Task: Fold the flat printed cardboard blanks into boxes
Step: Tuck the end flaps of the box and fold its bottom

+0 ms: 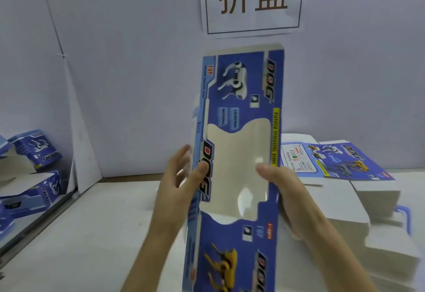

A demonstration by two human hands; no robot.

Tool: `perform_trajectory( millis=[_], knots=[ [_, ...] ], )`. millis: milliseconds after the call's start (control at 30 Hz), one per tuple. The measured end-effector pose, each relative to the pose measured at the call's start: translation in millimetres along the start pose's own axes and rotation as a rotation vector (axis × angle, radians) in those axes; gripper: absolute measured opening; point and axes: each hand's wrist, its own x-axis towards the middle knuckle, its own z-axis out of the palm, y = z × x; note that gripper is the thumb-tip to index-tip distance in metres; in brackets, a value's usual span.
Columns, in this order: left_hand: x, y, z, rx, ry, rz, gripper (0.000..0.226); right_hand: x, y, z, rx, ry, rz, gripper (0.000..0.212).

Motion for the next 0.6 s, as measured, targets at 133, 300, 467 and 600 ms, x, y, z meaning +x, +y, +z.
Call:
perform_trajectory(
  millis=[133,300,467,600],
  knots=[
    [4,7,-21,0.062,-0.117,-0.146,0.109,3,5,-13,0.045,0.055,0.083,0.009],
    [4,7,-26,0.028,-0.126,-0.219,0.095,5,7,-20,-0.068,0.128,0.086,0.01],
    [6,2,-19,0.061,-0.006,-0.203,0.055,4,12,-25,-0.044,0.12,0.099,0.052],
    [6,4,-25,0.01,-0.093,-0.221,0.055,6,14,-27,-0.057,0.062,0.143,0.046]
  ],
)
